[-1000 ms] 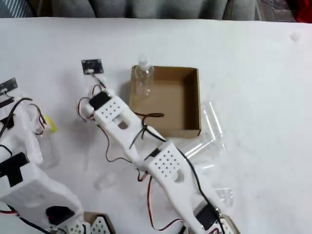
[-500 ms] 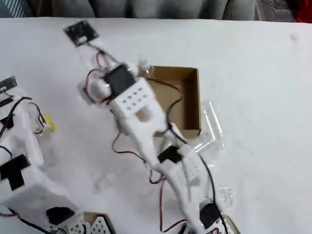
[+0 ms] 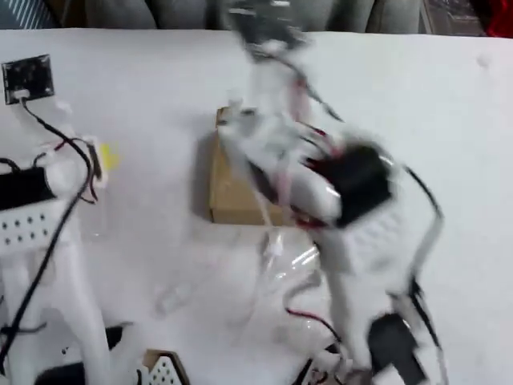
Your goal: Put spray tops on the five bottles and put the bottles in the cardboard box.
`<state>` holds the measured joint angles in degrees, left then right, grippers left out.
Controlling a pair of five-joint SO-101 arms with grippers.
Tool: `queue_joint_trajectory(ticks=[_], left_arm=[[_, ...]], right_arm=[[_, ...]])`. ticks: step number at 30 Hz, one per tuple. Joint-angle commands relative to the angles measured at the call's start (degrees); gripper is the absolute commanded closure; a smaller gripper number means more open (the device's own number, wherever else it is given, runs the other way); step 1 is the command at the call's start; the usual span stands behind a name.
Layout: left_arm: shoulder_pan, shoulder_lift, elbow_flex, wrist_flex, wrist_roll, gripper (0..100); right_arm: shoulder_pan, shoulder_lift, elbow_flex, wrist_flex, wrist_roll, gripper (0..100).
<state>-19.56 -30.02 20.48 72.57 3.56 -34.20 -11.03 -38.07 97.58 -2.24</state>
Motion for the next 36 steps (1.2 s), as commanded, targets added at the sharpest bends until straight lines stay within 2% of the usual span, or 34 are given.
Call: queue_joint_trajectory(ticks=[1, 4, 7, 12, 16, 21, 29, 36], left_arm=[[6.02, -9.63, -0.26, 0.00, -0.44, 98], [10.33, -13.76, 4.66, -2.64, -0.53, 98], [13.85, -18.15, 12.48, -8.70, -0.53, 98], [17.01, -26.33, 26.37, -21.45, -0.53, 98], [17.63, -33.71, 34.90, -31.38, -0.53, 98], [17.63, -40.92, 40.62, -38.59, -0.18, 98], [17.63, -46.37, 48.88, -53.36, 0.00, 98], [18.24, -55.08, 57.32, -64.53, 0.00, 98]], right_arm=[[6.55, -14.73, 10.20, 1.27, 0.53, 98.2], [9.80, -21.41, 20.22, 0.75, 0.44, 98.2], [13.23, -26.51, 30.68, -4.00, 0.44, 98.2], [19.56, -34.59, 47.30, -21.85, 0.18, 98.2], [21.76, -40.40, 59.16, -38.02, 0.26, 98.2], [21.41, -45.05, 68.84, -54.99, 0.44, 98.2], [19.30, -45.49, 71.82, -84.35, 0.18, 98.2], [9.98, -45.41, 69.36, -100.88, 0.53, 98.2]])
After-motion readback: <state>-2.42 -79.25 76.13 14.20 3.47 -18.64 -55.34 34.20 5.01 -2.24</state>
